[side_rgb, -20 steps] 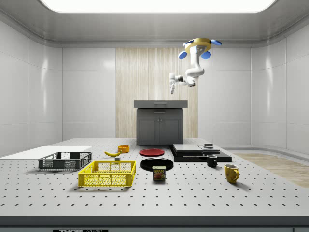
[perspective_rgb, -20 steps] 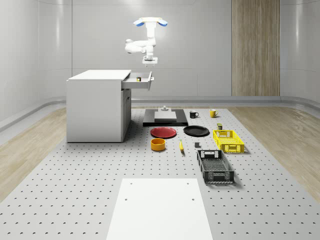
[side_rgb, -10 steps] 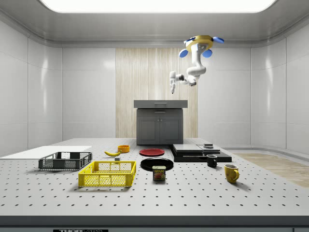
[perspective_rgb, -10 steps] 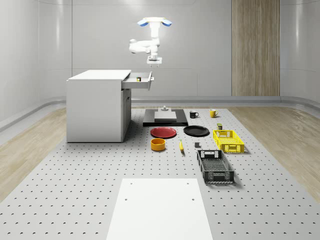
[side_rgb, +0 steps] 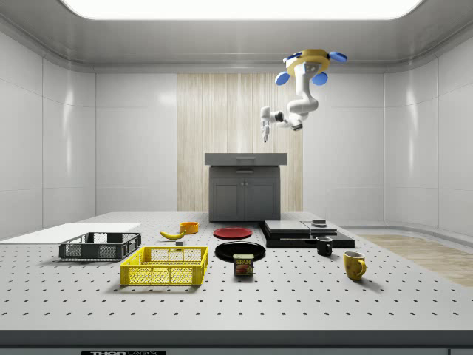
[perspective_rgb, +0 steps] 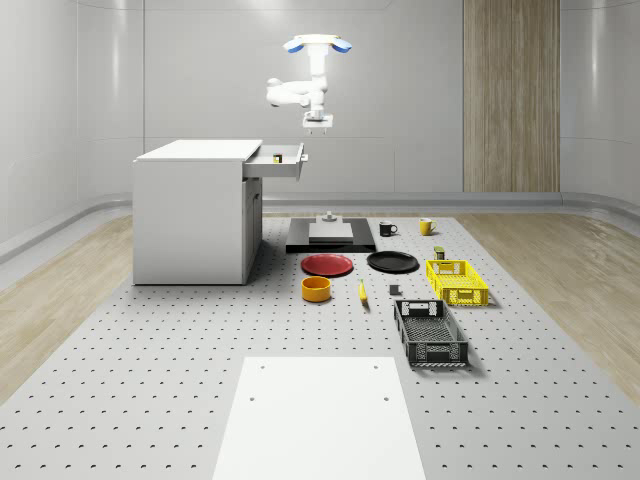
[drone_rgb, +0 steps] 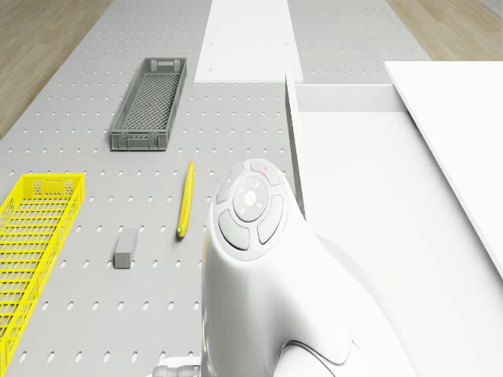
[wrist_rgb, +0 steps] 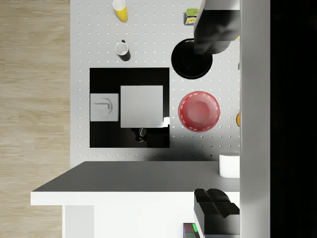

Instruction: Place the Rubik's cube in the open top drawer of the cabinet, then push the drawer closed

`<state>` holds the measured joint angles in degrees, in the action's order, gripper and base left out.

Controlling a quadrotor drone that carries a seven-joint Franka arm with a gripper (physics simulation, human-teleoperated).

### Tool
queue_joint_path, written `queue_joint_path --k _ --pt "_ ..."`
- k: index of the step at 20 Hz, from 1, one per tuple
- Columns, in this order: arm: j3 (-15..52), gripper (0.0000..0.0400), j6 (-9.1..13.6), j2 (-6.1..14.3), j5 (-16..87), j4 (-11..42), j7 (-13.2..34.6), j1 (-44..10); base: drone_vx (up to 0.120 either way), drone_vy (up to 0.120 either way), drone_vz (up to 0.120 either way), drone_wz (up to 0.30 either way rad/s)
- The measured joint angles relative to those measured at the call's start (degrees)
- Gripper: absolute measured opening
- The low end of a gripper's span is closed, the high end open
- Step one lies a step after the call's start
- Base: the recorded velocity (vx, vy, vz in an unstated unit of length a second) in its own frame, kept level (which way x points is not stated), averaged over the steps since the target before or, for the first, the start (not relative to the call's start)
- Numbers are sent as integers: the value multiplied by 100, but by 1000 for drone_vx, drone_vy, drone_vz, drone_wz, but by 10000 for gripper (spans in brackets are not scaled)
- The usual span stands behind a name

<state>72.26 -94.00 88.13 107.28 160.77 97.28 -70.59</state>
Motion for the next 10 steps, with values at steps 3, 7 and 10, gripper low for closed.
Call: queue_joint_path --k 3,7,10 --pt "0 400 1 -1 0 0 0 0 0 120 0 0" --pt "280 400 1314 684 452 79 1099 -1011 0 120 0 0" --pt "122 400 3522 894 210 -518 2819 -2879 0 120 -13 0"
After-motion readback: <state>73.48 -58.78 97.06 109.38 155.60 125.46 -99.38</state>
